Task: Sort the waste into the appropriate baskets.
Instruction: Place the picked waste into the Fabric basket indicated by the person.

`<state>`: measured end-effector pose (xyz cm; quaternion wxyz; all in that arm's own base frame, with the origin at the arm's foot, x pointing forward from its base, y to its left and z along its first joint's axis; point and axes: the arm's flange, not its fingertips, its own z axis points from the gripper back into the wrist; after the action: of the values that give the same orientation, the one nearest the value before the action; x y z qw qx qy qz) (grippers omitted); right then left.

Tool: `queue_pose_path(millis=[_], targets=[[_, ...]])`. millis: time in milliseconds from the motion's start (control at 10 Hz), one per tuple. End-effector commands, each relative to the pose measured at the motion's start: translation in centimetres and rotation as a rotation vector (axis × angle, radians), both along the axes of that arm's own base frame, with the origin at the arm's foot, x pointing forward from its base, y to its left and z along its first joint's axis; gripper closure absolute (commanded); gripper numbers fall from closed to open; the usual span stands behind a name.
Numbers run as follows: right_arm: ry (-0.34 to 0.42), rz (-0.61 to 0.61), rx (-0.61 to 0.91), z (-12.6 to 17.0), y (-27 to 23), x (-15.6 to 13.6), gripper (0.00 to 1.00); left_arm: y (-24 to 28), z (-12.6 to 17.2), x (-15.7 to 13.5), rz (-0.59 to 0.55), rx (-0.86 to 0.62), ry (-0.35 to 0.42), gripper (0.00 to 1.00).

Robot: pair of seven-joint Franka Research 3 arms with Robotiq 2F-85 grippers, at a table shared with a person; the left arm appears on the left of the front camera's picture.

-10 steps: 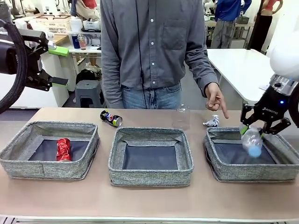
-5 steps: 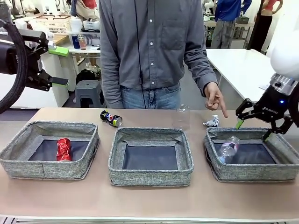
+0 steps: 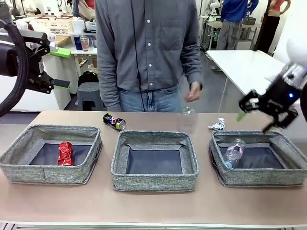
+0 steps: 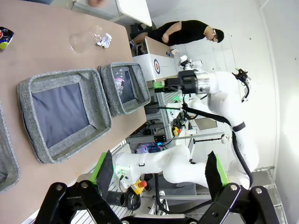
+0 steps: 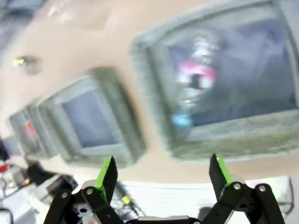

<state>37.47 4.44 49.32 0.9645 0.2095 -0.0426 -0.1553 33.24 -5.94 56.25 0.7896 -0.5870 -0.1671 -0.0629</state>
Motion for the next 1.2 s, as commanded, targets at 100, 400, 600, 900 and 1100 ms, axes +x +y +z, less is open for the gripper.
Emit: queue_pose_path(millis=[100,400,600,900,1100], targets=[[-0.056,0.354,0.527,6.3,3.5,-0.8,0.00,-0.1,0.3,-0.1,-0.002,-0.009,0.008,0.00],[-0.031,0.518,0.858,6.9,5.8,0.7,0.00,-0.1,0.3,-0.1,-0.002,-0.009,0.008,0.00],[-0.039,0.505,0.802,6.1,6.4,1.0,0.00,-0.1,0.3,-0.1,-0.002,-0.009,0.008,0.00],[-0.126,0.483,0.810,7.9,6.9,-0.7,0.00,-0.1,0.3,-0.1,-0.002,-0.009,0.008,0.00],[-0.126,0.483,0.810,7.9,6.9,-0.7,0.00,-0.1,0.3,-0.1,-0.002,-0.009,0.008,0.00]])
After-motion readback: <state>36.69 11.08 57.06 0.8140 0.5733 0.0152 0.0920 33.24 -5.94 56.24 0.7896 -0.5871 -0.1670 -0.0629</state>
